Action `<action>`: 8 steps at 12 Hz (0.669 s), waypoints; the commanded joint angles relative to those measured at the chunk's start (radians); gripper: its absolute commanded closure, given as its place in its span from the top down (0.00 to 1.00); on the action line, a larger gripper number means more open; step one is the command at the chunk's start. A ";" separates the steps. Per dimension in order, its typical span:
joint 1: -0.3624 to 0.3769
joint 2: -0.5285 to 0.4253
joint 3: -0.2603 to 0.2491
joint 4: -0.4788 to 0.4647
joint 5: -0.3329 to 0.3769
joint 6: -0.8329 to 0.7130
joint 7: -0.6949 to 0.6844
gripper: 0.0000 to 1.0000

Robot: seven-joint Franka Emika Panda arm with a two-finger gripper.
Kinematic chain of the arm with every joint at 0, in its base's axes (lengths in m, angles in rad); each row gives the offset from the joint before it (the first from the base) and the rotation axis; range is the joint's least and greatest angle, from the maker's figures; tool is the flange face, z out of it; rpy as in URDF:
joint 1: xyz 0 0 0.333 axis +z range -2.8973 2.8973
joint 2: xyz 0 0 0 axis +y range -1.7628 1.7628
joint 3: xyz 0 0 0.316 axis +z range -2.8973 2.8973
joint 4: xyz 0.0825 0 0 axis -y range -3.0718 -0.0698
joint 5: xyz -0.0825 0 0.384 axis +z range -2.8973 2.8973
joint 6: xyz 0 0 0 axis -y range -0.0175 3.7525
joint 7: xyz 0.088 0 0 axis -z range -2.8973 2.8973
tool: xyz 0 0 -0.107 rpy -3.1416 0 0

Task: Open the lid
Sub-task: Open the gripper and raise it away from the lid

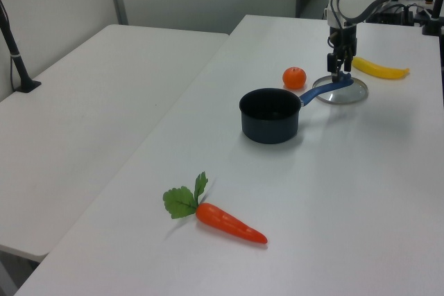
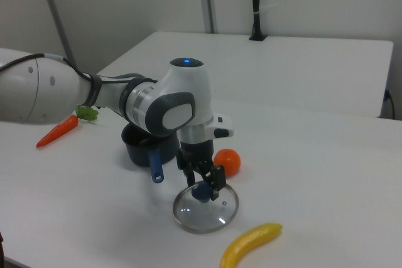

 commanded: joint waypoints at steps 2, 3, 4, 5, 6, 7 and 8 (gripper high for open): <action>0.004 -0.031 -0.020 0.078 -0.012 -0.110 0.004 1.00; 0.007 -0.042 -0.020 0.121 -0.012 -0.166 0.014 1.00; 0.013 -0.045 -0.020 0.171 -0.012 -0.231 0.037 1.00; 0.014 -0.046 -0.017 0.232 -0.007 -0.300 0.068 1.00; 0.019 -0.052 -0.007 0.304 0.002 -0.382 0.085 1.00; 0.040 -0.063 0.001 0.363 0.004 -0.476 0.092 1.00; 0.053 -0.090 0.018 0.395 0.004 -0.548 0.091 1.00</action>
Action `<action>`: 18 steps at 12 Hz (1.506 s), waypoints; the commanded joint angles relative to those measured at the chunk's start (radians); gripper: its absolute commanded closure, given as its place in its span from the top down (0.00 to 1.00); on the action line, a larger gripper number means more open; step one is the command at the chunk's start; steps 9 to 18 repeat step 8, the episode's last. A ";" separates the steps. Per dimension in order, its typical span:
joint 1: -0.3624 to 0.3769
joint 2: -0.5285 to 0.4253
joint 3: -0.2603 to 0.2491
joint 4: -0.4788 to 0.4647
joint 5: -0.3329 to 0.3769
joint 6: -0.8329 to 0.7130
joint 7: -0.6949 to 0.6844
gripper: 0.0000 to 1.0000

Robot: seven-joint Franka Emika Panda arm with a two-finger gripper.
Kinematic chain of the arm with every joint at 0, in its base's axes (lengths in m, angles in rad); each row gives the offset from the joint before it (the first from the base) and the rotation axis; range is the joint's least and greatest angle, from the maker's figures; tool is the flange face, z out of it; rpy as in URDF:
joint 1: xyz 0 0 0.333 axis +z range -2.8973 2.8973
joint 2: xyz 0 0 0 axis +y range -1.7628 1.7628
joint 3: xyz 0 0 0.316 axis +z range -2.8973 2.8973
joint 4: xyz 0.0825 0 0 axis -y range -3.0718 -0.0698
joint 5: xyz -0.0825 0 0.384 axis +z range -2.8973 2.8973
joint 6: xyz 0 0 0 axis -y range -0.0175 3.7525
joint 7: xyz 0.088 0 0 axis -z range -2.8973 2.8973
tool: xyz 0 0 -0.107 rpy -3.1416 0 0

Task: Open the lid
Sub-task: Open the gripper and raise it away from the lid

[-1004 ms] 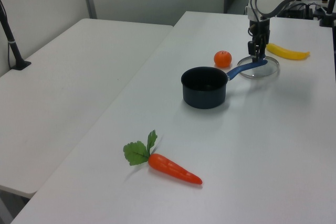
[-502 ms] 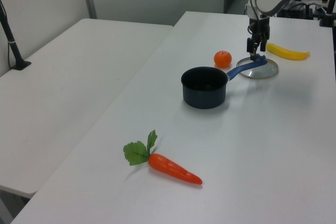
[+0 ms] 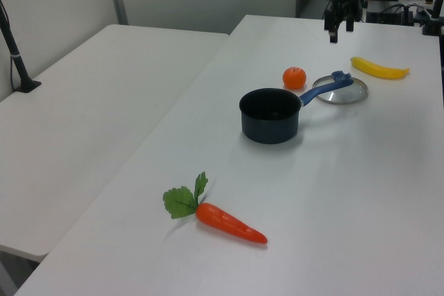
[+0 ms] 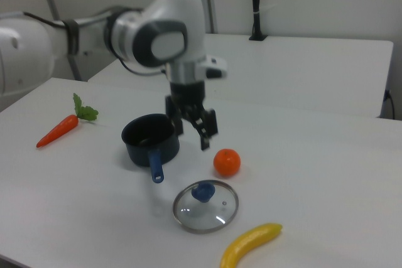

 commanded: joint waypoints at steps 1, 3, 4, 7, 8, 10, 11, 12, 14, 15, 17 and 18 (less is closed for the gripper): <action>0.040 -0.070 0.053 0.097 0.002 -0.198 0.033 1.00; 0.040 -0.079 0.080 0.094 0.002 -0.226 0.027 1.00; 0.037 -0.079 0.083 0.094 -0.001 -0.225 0.022 1.00; 0.031 -0.084 0.072 0.099 -0.006 -0.225 0.012 1.00; 0.031 -0.085 0.069 0.099 -0.002 -0.223 0.015 1.00; 0.031 -0.085 0.069 0.099 -0.002 -0.223 0.015 1.00; 0.031 -0.085 0.069 0.099 -0.002 -0.223 0.015 1.00; 0.031 -0.085 0.069 0.099 -0.002 -0.223 0.015 1.00; 0.031 -0.085 0.069 0.099 -0.002 -0.223 0.015 1.00; 0.031 -0.085 0.069 0.099 -0.002 -0.223 0.015 1.00; 0.031 -0.085 0.069 0.099 -0.002 -0.223 0.015 1.00; 0.031 -0.085 0.069 0.099 -0.002 -0.223 0.015 1.00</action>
